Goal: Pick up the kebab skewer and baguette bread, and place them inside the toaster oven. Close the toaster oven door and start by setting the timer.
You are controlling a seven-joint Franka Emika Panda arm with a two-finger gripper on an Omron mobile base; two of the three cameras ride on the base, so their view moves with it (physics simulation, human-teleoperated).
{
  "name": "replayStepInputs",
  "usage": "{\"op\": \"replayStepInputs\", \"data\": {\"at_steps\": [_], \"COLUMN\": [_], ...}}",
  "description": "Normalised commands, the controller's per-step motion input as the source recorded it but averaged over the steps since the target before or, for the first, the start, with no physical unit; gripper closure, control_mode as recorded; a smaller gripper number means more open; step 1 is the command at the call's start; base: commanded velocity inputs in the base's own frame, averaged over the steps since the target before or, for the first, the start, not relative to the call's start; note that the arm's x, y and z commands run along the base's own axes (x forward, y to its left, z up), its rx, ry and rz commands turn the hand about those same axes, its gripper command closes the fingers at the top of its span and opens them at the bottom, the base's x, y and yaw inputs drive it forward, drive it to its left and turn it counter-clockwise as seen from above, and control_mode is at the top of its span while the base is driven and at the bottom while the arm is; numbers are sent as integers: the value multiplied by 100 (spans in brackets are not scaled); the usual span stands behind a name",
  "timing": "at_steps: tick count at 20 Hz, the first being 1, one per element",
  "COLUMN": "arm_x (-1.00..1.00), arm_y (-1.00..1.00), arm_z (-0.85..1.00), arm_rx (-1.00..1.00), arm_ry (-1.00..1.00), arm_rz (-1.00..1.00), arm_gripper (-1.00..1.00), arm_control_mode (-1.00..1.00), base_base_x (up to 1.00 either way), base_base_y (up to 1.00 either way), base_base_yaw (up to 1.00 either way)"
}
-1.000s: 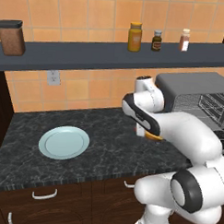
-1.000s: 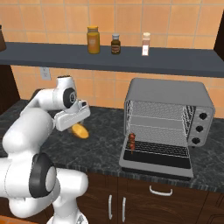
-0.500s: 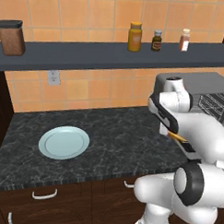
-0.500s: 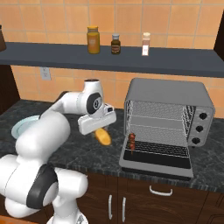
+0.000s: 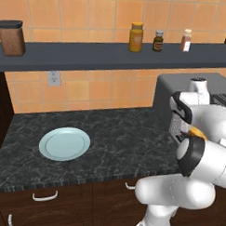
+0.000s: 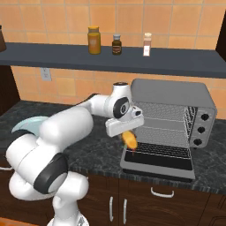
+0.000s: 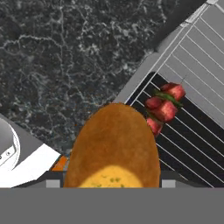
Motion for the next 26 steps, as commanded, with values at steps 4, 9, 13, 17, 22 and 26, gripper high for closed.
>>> {"op": "replayStepInputs", "data": {"at_steps": [4, 9, 13, 17, 22, 26], "arm_x": [28, 27, 20, 6, 40, 28], "arm_y": [-89, -73, -18, -9, -23, -4], "arm_z": [0, -1, -24, -36, -5, -17], "arm_rx": [3, 9, 13, 7, 0, 0], "arm_ry": [-2, -6, -17, -21, -9, -6], "arm_rz": [-7, -2, 0, 0, 0, 0], "arm_gripper": [100, 100, 100, 100, 100, 100], "arm_control_mode": [-100, -100, -100, -100, -100, -100], "base_base_x": [0, 0, 0, 0, 0, 0], "base_base_y": [0, 0, 0, 0, 0, 0], "base_base_yaw": [0, 0, 0, 0, 0, 0]}}
